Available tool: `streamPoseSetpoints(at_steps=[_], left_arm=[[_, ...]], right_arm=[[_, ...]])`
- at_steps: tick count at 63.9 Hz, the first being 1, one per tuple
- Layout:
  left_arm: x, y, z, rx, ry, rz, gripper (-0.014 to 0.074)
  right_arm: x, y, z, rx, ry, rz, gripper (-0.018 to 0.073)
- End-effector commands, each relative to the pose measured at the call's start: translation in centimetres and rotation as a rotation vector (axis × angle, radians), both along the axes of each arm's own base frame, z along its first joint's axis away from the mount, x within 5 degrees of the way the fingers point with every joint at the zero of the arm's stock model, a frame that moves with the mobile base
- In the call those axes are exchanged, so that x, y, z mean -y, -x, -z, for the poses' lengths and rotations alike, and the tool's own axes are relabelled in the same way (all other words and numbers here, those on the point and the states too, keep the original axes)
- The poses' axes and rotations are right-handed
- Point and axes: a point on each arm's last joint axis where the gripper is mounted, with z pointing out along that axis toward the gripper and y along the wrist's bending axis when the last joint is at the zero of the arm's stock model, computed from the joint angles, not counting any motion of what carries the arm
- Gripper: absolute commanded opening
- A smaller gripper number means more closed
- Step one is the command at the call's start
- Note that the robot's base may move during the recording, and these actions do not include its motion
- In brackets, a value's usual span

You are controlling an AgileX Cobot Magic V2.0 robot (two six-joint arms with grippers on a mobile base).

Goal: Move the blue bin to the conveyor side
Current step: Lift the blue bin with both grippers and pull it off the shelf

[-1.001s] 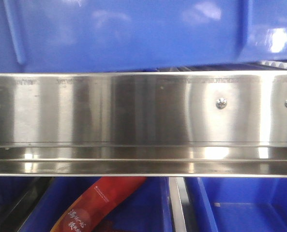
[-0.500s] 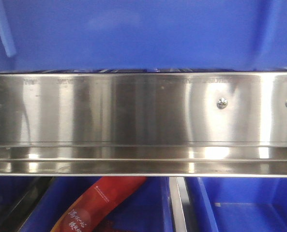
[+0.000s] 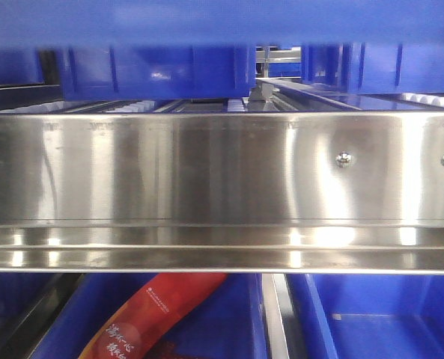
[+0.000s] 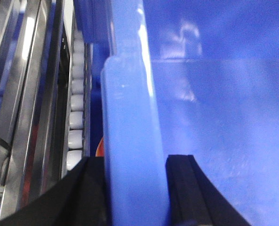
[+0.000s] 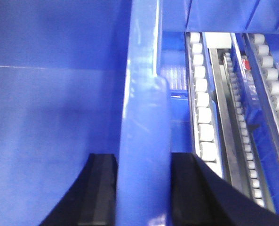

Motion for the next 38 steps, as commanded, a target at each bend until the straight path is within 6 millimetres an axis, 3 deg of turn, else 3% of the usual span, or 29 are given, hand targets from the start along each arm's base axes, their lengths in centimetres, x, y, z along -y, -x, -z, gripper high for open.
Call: streamPoseSetpoints(at_steps=[1, 23, 38], left_arm=[[0.0, 1.7, -1.5, 0.123, 0.018, 0.010, -0.0017], [-0.1, 4.1, 0.9, 0.067, 0.025, 0.017, -0.0017], [-0.2, 5.2, 1.3, 0.072, 0.025, 0.017, -0.0017]], right_arm=[[0.8, 1.5, -1.1, 0.116, 0.008, 0.010, -0.0088], [1.6, 4.1, -0.3, 0.149, 0.000, 0.007, -0.0088], [1.6, 4.1, -0.3, 0.148, -0.003, 0.005, -0.0088]])
